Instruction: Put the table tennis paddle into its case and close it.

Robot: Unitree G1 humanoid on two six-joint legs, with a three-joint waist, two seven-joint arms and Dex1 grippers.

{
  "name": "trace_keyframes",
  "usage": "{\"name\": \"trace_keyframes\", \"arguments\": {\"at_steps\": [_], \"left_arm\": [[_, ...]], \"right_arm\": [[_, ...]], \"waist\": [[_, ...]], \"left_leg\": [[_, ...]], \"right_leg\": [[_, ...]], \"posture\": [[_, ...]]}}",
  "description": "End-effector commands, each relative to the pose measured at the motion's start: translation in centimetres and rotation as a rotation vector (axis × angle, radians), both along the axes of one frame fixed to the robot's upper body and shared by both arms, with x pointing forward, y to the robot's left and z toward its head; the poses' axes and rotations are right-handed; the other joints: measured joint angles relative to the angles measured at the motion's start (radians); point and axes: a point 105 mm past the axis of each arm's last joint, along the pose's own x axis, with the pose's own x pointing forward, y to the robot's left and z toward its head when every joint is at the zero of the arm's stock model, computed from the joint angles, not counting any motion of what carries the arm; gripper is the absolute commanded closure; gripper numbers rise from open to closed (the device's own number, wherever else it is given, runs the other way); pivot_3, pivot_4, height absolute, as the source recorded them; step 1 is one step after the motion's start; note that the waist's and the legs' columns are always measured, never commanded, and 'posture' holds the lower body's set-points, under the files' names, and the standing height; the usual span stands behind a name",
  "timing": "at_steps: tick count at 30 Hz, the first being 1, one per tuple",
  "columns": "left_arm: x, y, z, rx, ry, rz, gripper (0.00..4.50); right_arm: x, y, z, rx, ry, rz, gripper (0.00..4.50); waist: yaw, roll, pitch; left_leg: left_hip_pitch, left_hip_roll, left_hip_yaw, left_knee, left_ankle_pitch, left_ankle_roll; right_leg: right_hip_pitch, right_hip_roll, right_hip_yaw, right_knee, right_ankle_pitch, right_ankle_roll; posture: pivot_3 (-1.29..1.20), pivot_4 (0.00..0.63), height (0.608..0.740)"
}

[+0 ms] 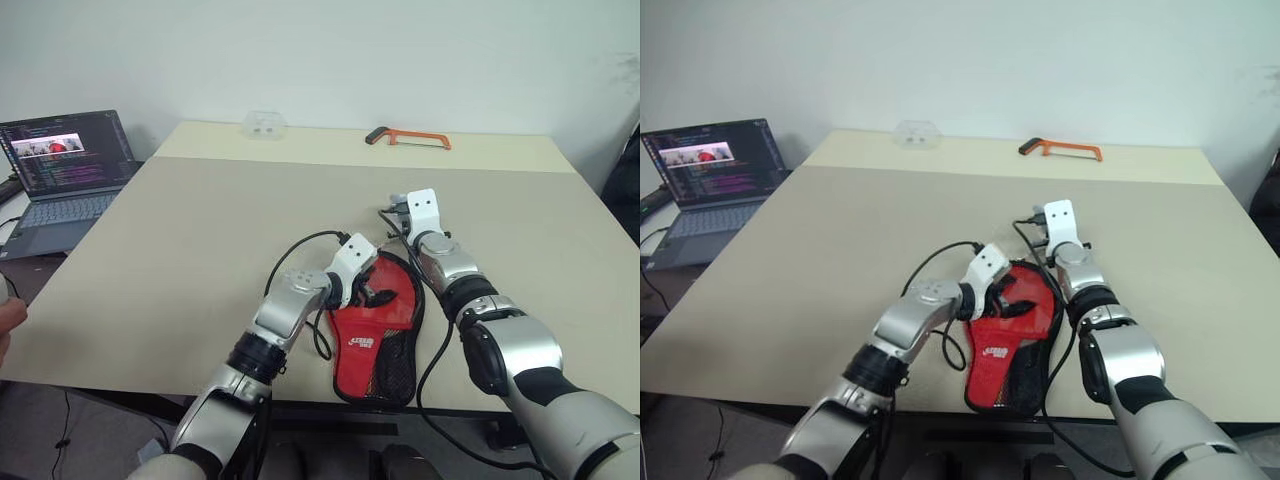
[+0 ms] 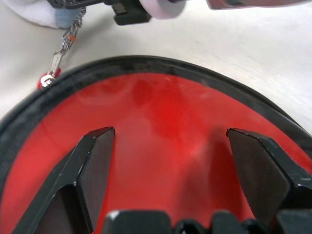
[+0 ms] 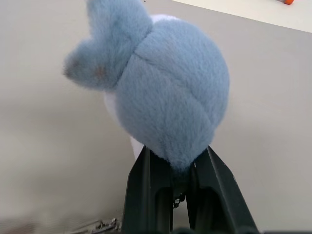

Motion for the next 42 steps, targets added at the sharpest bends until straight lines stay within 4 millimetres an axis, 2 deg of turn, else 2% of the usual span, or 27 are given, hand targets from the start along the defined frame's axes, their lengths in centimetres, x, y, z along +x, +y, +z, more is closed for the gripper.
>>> {"name": "trace_keyframes", "arguments": {"at_steps": [1,4,6,9,14,22,26,32,36,42], "left_arm": [[-0.3,1.2,-3.2,0.082,0.089,0.056,0.48],[-1.3,1.5,-5.2,0.089,0.167,0.068,0.48],[-1.6,1.5,-5.6,0.078,0.192,0.07,0.48],[-1.8,2.1,-6.7,0.082,0.231,0.116,0.48],[-1.8,2.6,-7.1,0.065,0.261,0.147,0.48],[-1.6,3.3,-7.2,0.084,0.266,0.154,0.48],[-1.6,3.4,-7.3,0.092,0.265,0.15,0.48],[-1.6,3.2,-7.6,0.119,0.259,0.114,0.48],[-1.1,3.1,-7.4,0.125,0.251,0.104,0.48],[-1.2,2.5,-7.6,0.138,0.253,0.073,0.48]], "right_arm": [[0.1,-0.5,0.4,0.0,-0.013,-0.008,4.5],[0.0,-1.4,0.3,-0.001,-0.008,-0.016,4.5],[0.0,-1.8,0.3,-0.007,-0.009,-0.022,4.5],[0.1,-3.5,0.7,-0.027,-0.016,-0.046,4.5],[-0.1,-5.3,0.8,-0.055,-0.015,-0.048,4.5],[-1.1,-6.8,0.9,-0.15,-0.008,0.046,4.5],[-2.4,-7.4,1.0,-0.284,-0.021,0.152,4.5],[-5.6,-8.8,0.5,-0.447,0.042,0.315,4.5],[-7.7,-9.7,0.5,-0.488,0.098,0.401,4.5],[-11.1,-9.4,0.5,-0.495,0.173,0.559,4.5]], "waist": [[-0.001,0.0,0.0],[-0.002,0.0,-0.001],[-0.002,0.0,-0.001],[0.0,0.0,-0.001],[0.001,0.0,-0.002],[0.001,0.0,-0.002],[0.003,0.001,-0.002],[0.006,0.006,-0.005],[0.011,0.007,-0.006],[0.016,0.007,-0.007]], "left_leg": [[0.001,0.0,0.0,0.0,0.0,0.0],[0.001,0.0,0.0,0.0,0.0,0.0],[0.002,0.0,0.0,0.0,0.0,0.0],[0.003,0.0,-0.001,0.0,0.0,0.0],[0.005,0.0,-0.002,0.001,0.0,0.0],[0.01,-0.001,-0.003,0.001,0.0,0.0],[0.01,-0.001,-0.003,0.001,0.0,0.0],[0.01,0.0,-0.003,0.0,0.0,0.0],[0.01,-0.001,-0.003,0.0,0.0,0.0],[0.01,-0.002,-0.002,0.001,0.0,0.0]], "right_leg": [[0.0,0.0,0.0,0.0,0.0,0.0],[0.001,0.0,0.0,0.0,0.0,0.0],[0.002,0.0,0.0,0.0,0.0,0.0],[0.003,0.0,-0.001,0.0,0.0,0.0],[0.008,0.0,-0.002,-0.001,0.0,0.0],[0.013,0.0,-0.002,-0.003,-0.002,0.004],[0.015,0.0,-0.003,-0.006,-0.002,0.005],[0.017,0.0,-0.002,-0.013,-0.001,0.007],[0.019,-0.001,-0.002,-0.016,-0.001,0.009],[0.019,-0.001,-0.002,-0.017,0.0,0.01]], "posture": [[0.0,0.15,0.74],[0.0,0.15,0.74],[0.0,0.15,0.74],[0.0,0.15,0.74],[0.0,0.15,0.74],[0.0,0.15,0.74],[0.0,0.15,0.74],[0.0,0.15,0.74],[0.0,0.15,0.74],[0.0,0.15,0.74]]}}
